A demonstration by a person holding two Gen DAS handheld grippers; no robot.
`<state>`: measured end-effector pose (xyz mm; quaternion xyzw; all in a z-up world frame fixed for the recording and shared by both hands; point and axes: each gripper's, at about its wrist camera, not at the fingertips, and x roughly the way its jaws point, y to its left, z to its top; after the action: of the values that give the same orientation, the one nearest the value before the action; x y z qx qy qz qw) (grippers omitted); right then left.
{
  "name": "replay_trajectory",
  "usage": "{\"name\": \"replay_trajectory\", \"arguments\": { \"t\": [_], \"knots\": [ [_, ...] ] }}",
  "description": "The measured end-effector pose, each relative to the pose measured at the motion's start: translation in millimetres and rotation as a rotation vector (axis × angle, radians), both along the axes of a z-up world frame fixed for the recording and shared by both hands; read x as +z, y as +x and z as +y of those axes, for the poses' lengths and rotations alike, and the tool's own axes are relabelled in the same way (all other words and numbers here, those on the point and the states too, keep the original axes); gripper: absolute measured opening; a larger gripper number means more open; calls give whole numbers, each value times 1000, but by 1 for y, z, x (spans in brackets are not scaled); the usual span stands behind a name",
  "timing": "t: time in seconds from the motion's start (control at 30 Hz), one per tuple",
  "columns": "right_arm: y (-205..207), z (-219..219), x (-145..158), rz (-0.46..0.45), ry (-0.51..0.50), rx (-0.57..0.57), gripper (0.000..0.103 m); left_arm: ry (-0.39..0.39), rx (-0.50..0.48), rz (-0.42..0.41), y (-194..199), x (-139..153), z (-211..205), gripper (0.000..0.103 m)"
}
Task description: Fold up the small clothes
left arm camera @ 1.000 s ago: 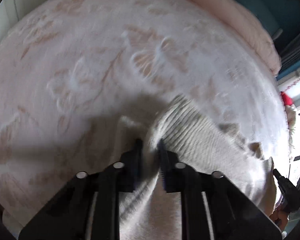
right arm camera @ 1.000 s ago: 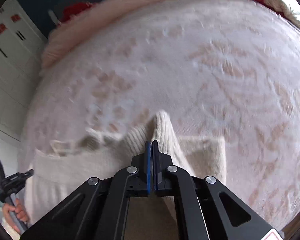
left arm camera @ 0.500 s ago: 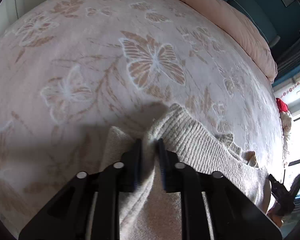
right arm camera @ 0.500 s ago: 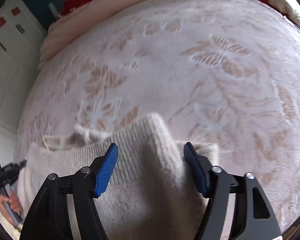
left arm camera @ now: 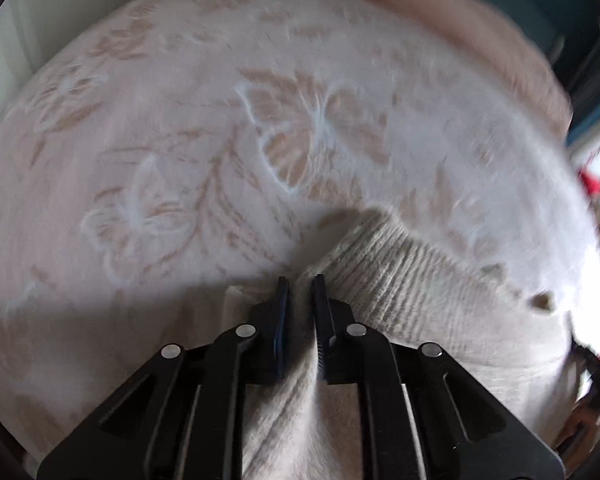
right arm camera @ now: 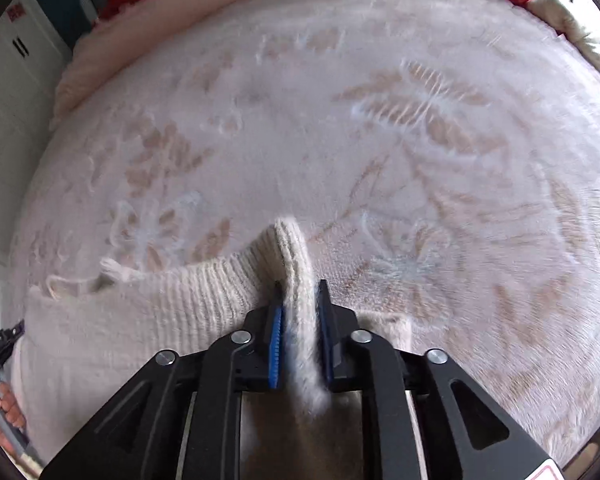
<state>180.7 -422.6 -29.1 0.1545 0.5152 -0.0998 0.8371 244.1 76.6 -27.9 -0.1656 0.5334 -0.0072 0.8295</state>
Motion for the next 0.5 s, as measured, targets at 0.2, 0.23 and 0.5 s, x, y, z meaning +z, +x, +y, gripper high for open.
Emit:
{"name": "replay_trajectory", "arguments": {
  "t": [0.2, 0.23, 0.5],
  "knots": [
    [-50, 54, 67, -155, -19, 116, 28, -155, 100, -118, -79, 46, 44, 68],
    [-56, 69, 69, -153, 4, 161, 27, -166, 127, -109, -101, 46, 51, 70],
    [-35, 203, 36, -32, 100, 395, 20, -424, 318, 71, -189, -13, 61, 76]
  ]
}}
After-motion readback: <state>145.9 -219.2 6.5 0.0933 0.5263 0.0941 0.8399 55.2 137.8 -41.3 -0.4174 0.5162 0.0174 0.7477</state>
